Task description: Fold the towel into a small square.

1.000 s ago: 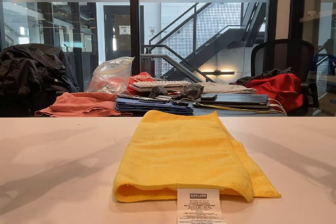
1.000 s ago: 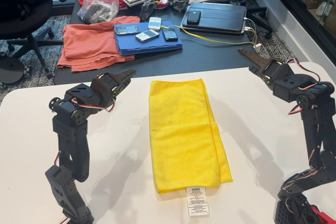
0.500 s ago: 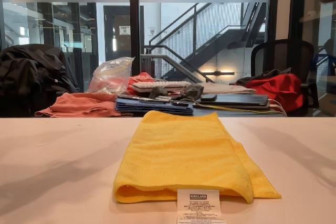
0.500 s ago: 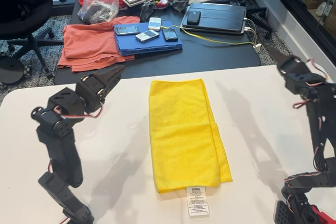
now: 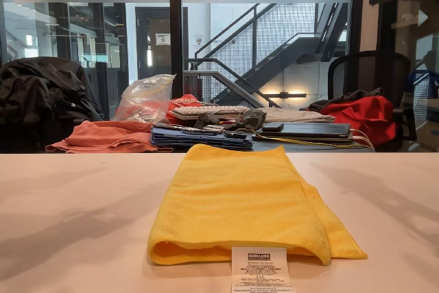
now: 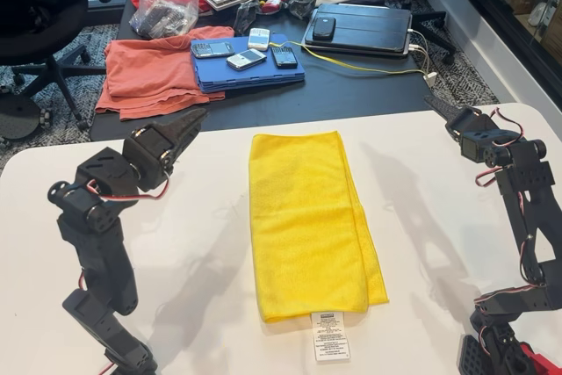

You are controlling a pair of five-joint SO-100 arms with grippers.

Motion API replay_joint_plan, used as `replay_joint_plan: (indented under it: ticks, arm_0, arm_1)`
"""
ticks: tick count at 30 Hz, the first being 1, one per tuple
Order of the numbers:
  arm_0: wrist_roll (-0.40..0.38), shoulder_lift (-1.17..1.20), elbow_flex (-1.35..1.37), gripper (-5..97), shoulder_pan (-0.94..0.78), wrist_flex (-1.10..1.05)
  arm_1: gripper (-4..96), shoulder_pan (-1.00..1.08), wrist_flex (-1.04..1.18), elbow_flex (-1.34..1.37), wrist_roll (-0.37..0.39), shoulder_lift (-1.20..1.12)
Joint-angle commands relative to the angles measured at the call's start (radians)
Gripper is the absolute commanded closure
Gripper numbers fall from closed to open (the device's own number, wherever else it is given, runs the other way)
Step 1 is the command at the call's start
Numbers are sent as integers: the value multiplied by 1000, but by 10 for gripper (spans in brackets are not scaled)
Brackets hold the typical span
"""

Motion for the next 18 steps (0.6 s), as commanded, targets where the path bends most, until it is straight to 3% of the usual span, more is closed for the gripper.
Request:
replay_joint_plan:
  ticks: [1,11,18]
  arm_0:
    - [-5,11,44,547,-12,-3]
    - [-9,-12,307,547,-3,-18]
    - [-3,-275,446,547,-2,-21]
  arm_1:
    - [792,3,-6,-6,2,8]
    - [792,3,-6,-6,2,9]
    - [792,3,-6,-8,2,9]
